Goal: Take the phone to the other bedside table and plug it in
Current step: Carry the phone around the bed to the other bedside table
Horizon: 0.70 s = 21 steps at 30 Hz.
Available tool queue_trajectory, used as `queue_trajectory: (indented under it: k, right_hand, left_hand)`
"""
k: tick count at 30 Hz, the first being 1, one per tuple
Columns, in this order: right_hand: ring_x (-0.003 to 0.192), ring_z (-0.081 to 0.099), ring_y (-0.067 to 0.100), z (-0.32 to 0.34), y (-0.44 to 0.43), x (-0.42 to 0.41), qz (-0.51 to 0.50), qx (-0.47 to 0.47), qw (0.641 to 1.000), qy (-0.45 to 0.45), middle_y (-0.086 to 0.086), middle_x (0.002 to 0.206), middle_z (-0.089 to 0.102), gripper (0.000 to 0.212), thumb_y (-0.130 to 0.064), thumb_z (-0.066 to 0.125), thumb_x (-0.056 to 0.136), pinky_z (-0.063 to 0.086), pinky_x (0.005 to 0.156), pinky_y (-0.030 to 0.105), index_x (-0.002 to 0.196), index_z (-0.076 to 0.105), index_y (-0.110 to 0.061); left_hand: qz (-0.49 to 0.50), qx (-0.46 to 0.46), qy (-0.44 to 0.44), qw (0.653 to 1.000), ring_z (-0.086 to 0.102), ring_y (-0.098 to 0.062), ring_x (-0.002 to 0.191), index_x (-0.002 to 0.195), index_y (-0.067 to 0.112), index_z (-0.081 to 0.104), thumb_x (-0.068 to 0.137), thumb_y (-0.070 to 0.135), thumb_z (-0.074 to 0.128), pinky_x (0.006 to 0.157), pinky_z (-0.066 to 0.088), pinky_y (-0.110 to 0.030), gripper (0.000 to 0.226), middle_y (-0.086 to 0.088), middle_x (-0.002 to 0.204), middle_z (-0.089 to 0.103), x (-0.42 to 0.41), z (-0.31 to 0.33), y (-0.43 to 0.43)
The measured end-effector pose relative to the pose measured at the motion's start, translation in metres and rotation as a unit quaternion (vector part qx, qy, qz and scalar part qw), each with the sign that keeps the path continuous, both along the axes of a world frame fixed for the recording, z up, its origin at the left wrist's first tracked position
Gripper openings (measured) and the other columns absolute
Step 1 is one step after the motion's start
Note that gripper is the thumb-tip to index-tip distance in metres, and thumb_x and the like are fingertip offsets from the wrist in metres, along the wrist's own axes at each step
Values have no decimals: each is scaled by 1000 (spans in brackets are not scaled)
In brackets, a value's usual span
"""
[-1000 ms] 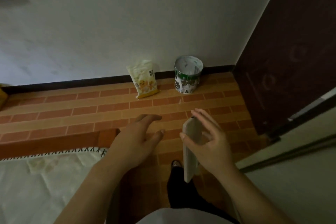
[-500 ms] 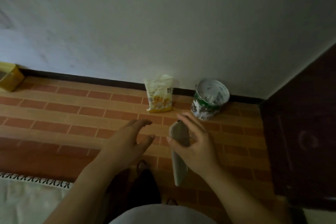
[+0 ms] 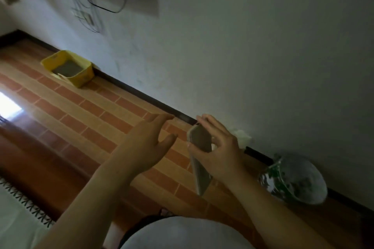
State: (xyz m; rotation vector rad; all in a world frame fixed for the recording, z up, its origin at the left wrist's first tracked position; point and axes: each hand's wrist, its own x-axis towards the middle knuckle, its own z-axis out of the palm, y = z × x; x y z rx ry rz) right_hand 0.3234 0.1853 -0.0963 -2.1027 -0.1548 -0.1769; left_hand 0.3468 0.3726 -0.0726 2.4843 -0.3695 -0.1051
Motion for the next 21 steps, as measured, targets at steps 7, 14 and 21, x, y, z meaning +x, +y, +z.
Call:
queue_trajectory:
  k: [7,14,21]
  right_hand:
    - [112,51,5,0,68,106,111,19,994,2,-35,129,38,67,-68,63,63,53,83,28,124,40,-52]
    - [119,50,10,-17,149,223,225,29,974,18,-17,136,45,74,-68,61,64,51,88,29,129,46,-35]
    - [113,49,-1,-8,227,374,264,47,963,8,-28,128,45,67,-69,62,63,53,85,33,123,49,-42]
  left_hand:
    - [122,14,30,992,57,-5,72,132,33,34,85,44,48,81,48,-30,51,1,142,40,65,11,80]
    - [221,-1,23,975,56,-3,65,134,33,33,86,42,48,73,39,-23,50,3,142,40,127,-4,153]
    - [287,-1,44,957,53,-6,70,135,30,33,87,40,49,77,44,-28,51,1,144,36,260,0,218]
